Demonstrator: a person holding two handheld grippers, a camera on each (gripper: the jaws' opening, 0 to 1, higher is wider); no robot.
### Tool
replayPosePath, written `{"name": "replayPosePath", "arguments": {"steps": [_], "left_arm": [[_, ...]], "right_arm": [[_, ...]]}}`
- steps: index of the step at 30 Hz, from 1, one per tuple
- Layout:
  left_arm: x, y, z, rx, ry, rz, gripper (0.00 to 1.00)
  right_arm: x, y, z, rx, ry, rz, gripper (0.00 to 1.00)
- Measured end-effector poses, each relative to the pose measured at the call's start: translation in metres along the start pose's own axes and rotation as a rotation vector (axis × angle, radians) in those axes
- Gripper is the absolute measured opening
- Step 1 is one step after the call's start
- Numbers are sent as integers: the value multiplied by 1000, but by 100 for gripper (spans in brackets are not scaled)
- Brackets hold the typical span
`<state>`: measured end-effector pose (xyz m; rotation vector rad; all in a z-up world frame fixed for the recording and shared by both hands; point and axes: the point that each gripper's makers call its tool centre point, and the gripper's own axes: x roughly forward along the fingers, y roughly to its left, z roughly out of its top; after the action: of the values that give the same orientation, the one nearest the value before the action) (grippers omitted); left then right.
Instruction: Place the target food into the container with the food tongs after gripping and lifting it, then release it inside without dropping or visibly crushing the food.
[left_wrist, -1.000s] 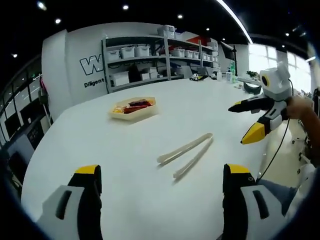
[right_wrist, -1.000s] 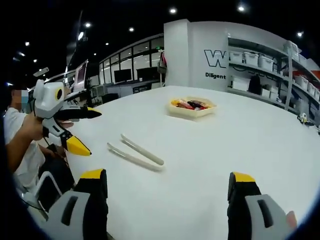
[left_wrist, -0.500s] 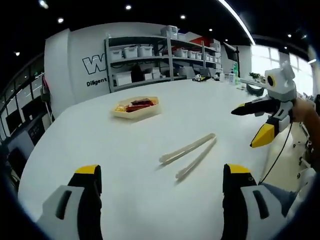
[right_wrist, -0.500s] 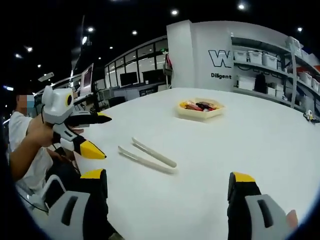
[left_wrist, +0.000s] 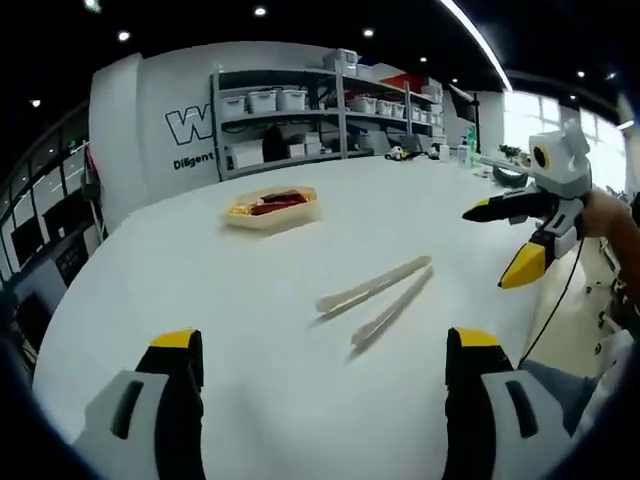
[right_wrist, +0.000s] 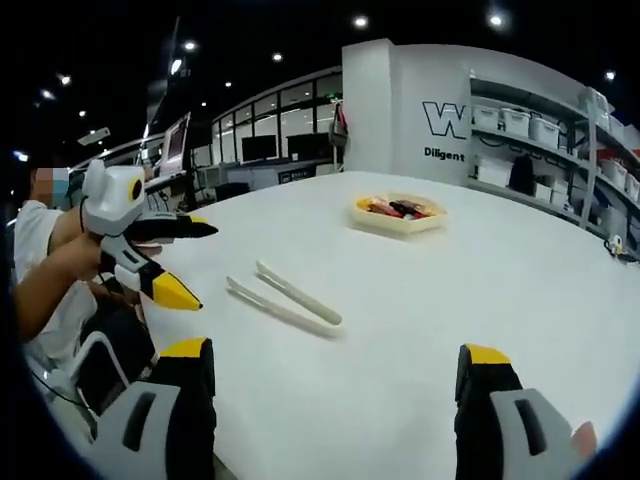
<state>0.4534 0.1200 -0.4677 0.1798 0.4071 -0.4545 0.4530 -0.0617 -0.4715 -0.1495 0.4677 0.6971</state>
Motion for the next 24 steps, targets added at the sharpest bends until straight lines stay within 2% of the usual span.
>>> {"name": "replayPosePath", "arguments": {"steps": [6, 7, 10, 18, 24], "left_arm": [[1, -1, -1, -11, 7, -8, 99], [1, -1, -1, -10, 4, -7, 99], [0, 1, 2, -22, -15, 1, 99], [0, 2, 4, -7, -13, 6, 99], [-1, 0, 6, -2, -14, 0, 99]], "right_arm": [[2, 3, 0, 21, -1, 13, 100], [2, 4, 2, 19, -14, 13, 100], [1, 7, 18, -29, -114, 26, 100], [0, 5, 9, -10, -58, 23, 100], [-1, 5, 8, -9, -50, 24, 100]]}}
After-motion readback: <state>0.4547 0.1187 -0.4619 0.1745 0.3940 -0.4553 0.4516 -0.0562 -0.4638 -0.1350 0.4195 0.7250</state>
